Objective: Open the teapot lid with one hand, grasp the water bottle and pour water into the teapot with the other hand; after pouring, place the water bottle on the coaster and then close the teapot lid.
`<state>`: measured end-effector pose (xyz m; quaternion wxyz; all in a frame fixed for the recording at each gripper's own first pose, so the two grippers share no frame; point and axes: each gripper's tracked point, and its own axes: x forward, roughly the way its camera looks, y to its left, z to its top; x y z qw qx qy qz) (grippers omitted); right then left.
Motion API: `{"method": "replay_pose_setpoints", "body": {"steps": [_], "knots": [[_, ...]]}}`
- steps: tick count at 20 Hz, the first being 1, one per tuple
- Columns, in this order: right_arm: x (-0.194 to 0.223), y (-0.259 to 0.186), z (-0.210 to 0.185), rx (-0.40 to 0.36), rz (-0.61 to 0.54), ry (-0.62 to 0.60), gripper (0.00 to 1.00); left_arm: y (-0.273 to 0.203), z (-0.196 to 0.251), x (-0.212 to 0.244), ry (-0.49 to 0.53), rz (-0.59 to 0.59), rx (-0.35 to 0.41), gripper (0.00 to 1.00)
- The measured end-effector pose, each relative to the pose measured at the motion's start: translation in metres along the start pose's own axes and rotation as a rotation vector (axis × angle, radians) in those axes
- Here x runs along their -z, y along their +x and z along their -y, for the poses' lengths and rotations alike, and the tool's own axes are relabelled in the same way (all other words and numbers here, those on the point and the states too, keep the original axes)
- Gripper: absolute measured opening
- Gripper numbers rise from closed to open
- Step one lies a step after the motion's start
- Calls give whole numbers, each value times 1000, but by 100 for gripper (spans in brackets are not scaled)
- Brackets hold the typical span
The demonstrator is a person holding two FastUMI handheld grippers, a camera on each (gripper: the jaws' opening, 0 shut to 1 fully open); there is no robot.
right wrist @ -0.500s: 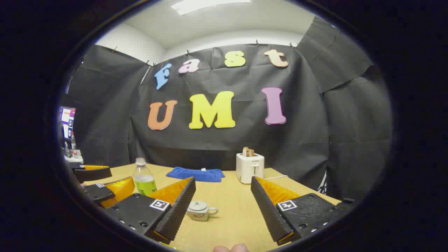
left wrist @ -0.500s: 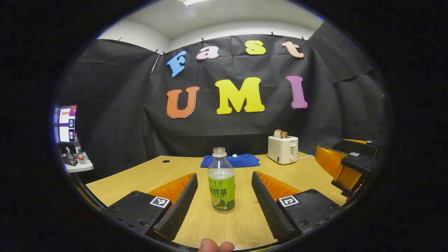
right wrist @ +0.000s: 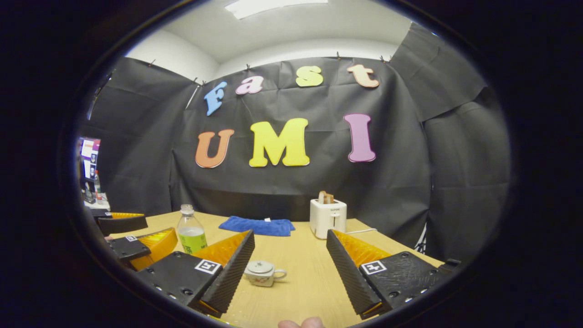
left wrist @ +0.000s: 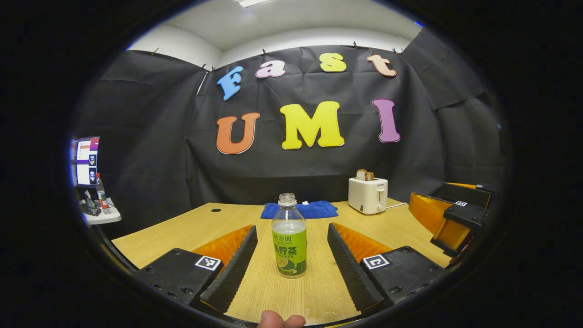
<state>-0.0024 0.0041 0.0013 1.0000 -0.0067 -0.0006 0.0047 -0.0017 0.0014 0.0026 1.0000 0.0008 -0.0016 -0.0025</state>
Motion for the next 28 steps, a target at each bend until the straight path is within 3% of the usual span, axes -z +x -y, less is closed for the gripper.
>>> {"method": "replay_pose_setpoints", "body": {"steps": [11,28], "knots": [[2,2,-3,-4,-7,0,95,1,0,0,12,2,5,96],[51,46,-34,-39,-91,1,95,3,-21,-2,3,-1,-24,97]]}}
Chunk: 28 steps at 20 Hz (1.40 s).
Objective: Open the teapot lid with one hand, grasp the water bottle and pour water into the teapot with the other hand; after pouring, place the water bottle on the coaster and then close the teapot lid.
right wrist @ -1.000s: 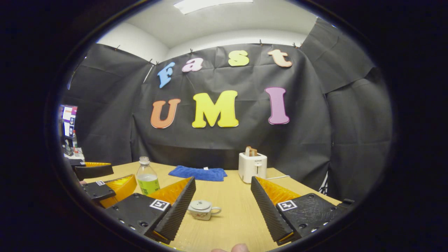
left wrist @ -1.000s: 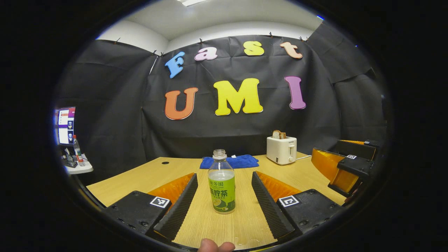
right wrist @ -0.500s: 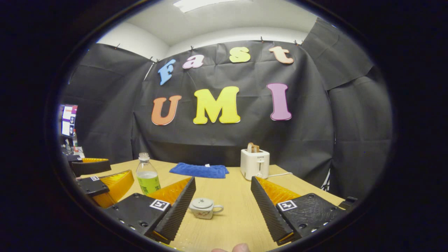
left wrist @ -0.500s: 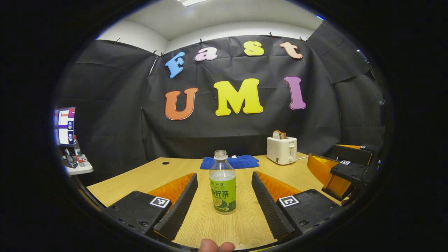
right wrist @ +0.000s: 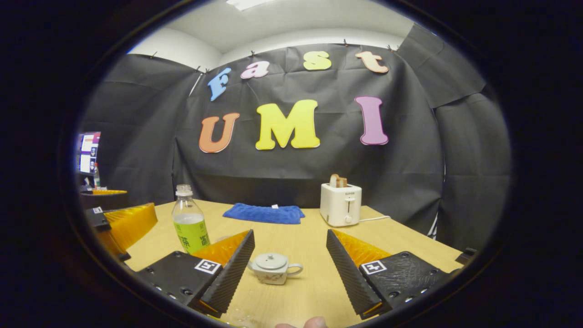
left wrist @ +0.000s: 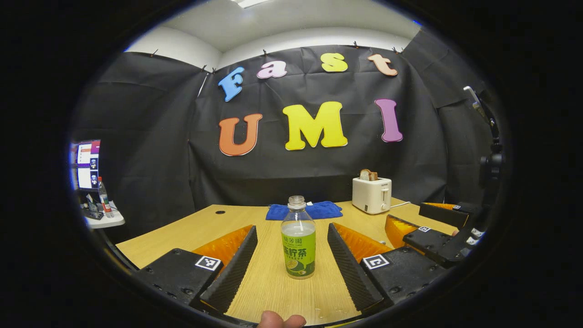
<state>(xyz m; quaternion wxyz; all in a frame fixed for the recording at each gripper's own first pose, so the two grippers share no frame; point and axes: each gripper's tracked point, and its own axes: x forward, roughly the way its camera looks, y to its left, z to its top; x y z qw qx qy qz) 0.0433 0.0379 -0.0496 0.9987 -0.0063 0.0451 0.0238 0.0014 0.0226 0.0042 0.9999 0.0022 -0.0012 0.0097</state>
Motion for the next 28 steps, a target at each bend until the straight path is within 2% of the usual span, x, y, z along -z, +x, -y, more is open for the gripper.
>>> {"method": "replay_pose_setpoints", "body": {"steps": [14,15,16,17,18,19,20,22,23,24,28], "knots": [[49,62,-31,-23,-123,-28,96,7,-22,11,-5,-30,-29,97],[50,63,-31,-20,-130,-31,93,8,-23,12,-6,-34,-29,97],[52,66,-31,-21,-134,-30,86,9,-24,13,-7,-37,-29,97],[52,68,-29,-10,-139,-32,84,8,-25,13,-7,-36,-31,97],[54,70,-28,-4,-145,-35,70,9,-26,12,-8,-36,-33,97],[54,72,-27,4,-150,-37,70,9,-27,13,-10,-40,-35,97],[55,73,-27,2,-152,-32,58,10,-27,15,-12,-44,-35,97],[59,76,-30,-8,-169,-38,49,11,-29,16,-16,-47,-36,97],[61,77,-31,-12,-179,-41,55,10,-29,15,-16,-47,-37,97],[63,79,-31,-12,-186,-41,49,9,-29,16,-13,-48,-37,97],[67,80,-32,-12,-200,-34,49,11,-29,15,-11,-46,-38,97]]}}
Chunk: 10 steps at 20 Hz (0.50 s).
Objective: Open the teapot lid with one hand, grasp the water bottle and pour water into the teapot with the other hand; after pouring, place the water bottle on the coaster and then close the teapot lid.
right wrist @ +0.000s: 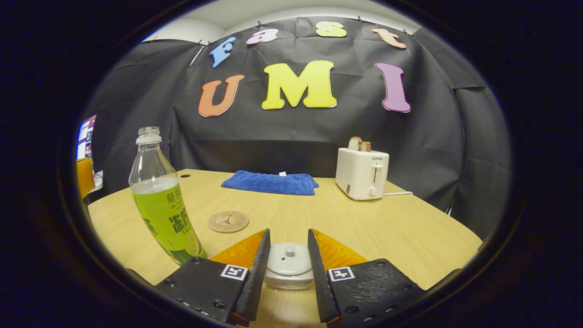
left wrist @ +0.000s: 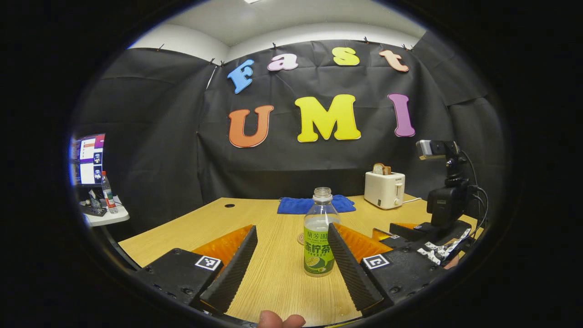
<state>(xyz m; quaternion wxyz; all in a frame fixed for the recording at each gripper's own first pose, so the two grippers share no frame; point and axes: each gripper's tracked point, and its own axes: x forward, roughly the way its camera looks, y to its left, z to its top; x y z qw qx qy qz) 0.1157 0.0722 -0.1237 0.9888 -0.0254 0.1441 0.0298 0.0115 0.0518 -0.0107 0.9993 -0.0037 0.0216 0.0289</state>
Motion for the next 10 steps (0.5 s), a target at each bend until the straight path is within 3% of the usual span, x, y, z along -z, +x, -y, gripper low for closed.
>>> {"method": "replay_pose_setpoints", "body": {"steps": [5,6,8,10], "knots": [[2,2,-3,-18,-8,10,56,-1,-1,0,-6,-5,-3,97],[3,0,-1,-11,-8,23,50,0,-2,2,-9,-6,-2,97],[2,3,0,-1,-18,10,17,-1,-4,0,-9,-3,-3,97],[2,2,-2,-7,-19,6,17,-1,-4,0,-8,-2,-5,97]]}}
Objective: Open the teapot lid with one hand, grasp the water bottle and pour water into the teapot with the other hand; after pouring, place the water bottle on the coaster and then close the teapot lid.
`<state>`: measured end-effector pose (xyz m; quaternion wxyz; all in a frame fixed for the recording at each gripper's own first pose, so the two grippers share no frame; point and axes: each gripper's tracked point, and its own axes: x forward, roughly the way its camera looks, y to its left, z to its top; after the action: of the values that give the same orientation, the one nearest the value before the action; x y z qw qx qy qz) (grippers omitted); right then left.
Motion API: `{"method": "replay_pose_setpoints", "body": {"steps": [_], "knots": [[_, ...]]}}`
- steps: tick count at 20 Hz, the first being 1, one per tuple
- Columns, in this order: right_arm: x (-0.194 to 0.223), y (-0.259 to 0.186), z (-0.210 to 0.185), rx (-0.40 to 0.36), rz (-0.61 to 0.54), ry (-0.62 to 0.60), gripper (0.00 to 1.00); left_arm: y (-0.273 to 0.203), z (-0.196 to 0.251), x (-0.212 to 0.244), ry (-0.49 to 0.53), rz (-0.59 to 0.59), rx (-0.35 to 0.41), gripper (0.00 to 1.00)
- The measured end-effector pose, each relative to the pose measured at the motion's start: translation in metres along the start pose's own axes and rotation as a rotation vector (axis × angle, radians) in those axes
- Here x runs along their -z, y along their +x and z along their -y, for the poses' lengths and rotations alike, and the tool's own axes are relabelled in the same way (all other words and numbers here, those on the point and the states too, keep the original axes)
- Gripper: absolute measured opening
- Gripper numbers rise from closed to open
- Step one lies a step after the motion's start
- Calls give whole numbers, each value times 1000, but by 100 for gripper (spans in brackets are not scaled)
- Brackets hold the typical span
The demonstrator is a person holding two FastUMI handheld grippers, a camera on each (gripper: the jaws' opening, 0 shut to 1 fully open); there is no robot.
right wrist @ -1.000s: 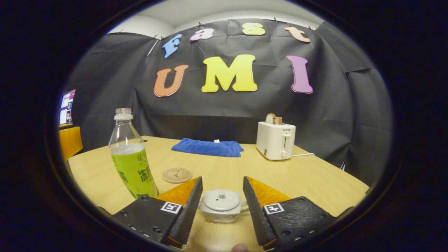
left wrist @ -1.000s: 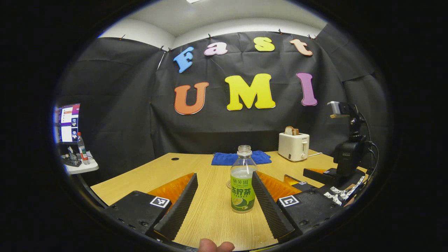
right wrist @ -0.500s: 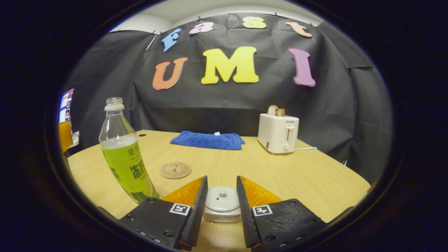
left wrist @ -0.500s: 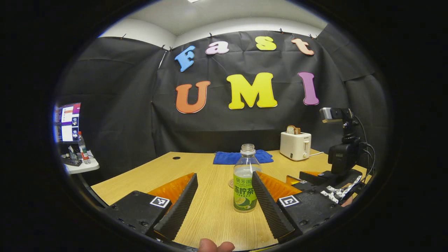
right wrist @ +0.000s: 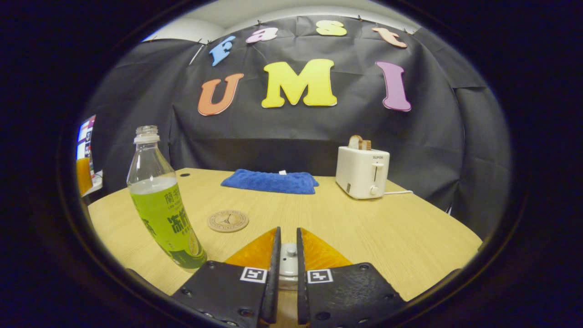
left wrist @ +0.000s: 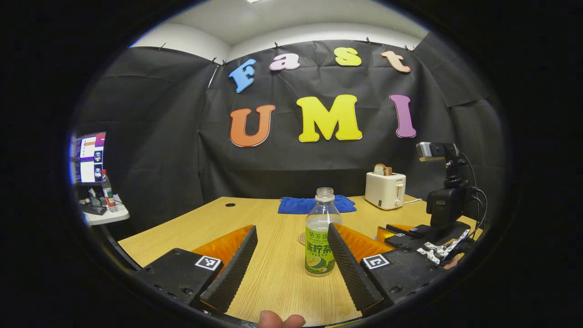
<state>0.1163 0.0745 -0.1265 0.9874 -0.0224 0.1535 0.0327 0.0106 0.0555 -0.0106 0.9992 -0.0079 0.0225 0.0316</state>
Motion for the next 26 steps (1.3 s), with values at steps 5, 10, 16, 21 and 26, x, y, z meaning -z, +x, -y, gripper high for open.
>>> {"method": "replay_pose_setpoints", "body": {"steps": [5,10,16,21,26], "knots": [[-3,5,2,0,2,-5,19,-1,1,0,-1,-1,5,97],[-1,0,2,-25,14,-2,0,1,0,3,-5,-6,8,97],[-20,-6,5,-70,47,30,0,6,15,15,-24,-36,54,97],[-45,-28,18,-89,110,26,0,16,34,36,-82,-94,108,97],[-53,-48,36,-77,139,17,0,32,47,61,-80,-159,134,98]]}}
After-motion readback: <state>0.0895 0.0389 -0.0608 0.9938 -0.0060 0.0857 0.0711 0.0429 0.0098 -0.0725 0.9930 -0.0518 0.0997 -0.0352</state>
